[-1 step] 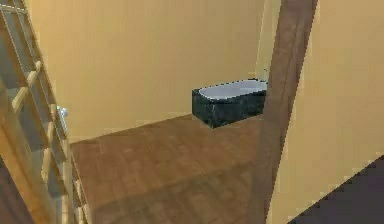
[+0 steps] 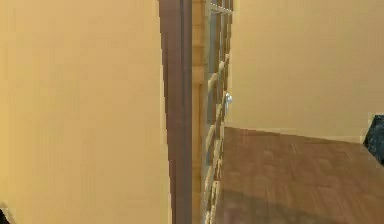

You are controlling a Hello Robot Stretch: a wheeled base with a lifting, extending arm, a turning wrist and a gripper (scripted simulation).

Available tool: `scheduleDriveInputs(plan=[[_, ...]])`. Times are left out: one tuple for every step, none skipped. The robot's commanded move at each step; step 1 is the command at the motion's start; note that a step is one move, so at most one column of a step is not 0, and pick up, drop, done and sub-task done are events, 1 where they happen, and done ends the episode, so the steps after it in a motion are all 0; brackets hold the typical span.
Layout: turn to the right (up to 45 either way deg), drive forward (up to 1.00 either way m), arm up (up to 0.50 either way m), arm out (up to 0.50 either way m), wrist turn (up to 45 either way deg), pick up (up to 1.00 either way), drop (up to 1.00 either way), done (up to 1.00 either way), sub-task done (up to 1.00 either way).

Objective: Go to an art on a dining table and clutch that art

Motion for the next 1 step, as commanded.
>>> scheduleDriveInputs(plan=[[-45.0, 0.00, 0.00, 0.00, 0.0, 0.00, 0.00, 0.00, 0.00]])
